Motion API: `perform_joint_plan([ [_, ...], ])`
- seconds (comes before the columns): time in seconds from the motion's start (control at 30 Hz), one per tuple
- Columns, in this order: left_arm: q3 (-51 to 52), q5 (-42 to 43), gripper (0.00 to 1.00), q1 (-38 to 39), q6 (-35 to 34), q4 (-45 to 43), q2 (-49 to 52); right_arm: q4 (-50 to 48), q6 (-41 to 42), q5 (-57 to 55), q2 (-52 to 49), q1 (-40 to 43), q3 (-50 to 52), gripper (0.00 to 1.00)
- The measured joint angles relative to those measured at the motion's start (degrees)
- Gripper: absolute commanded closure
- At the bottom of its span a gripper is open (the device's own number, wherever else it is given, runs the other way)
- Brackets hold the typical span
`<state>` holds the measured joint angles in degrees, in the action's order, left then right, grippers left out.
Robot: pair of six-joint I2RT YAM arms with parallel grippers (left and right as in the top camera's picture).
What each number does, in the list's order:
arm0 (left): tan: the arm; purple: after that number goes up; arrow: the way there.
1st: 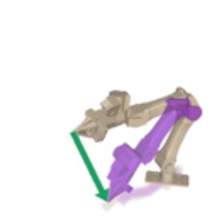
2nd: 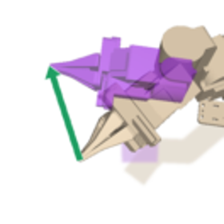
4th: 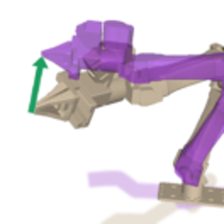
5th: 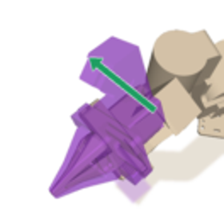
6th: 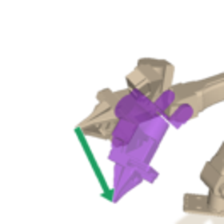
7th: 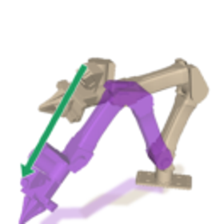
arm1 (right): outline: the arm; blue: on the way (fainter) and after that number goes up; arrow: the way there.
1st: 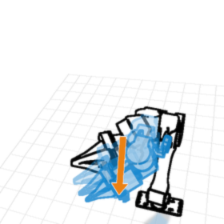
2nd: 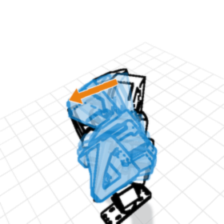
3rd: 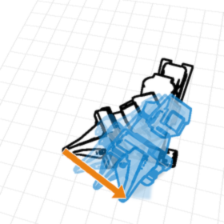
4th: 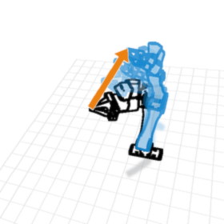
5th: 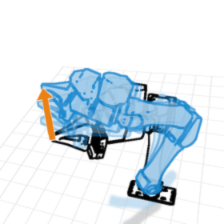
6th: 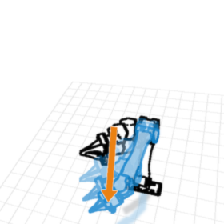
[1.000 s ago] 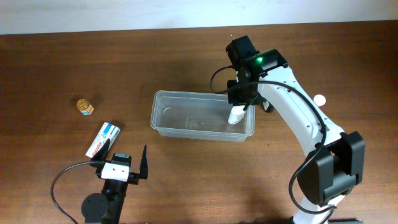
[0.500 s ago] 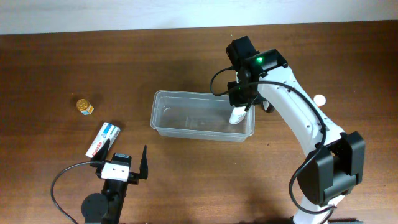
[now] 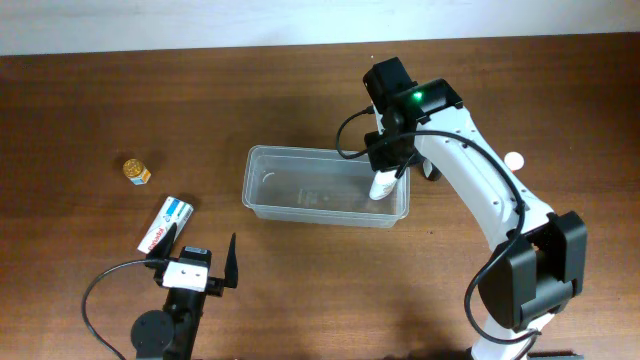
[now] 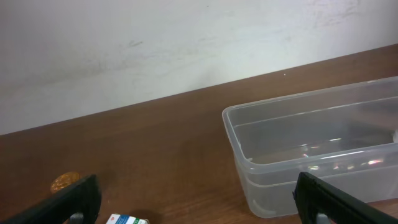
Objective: Pack container
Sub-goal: 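Open the right gripper and release the bottle in the container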
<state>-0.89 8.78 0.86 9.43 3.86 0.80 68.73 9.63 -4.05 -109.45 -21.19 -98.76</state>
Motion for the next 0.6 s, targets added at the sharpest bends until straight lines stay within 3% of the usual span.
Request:
perform_joint_plan([
  [0.07, 0.0, 0.0, 0.01, 0.0, 0.0, 0.0, 0.0, 0.0, -0.4, 0.0, 0.0, 0.0, 0.0, 0.85],
  [0.6, 0.0, 0.0, 0.01, 0.0, 0.0, 0.0, 0.0, -0.5, -11.8, 0.0, 0.0, 0.0, -0.2, 0.86],
])
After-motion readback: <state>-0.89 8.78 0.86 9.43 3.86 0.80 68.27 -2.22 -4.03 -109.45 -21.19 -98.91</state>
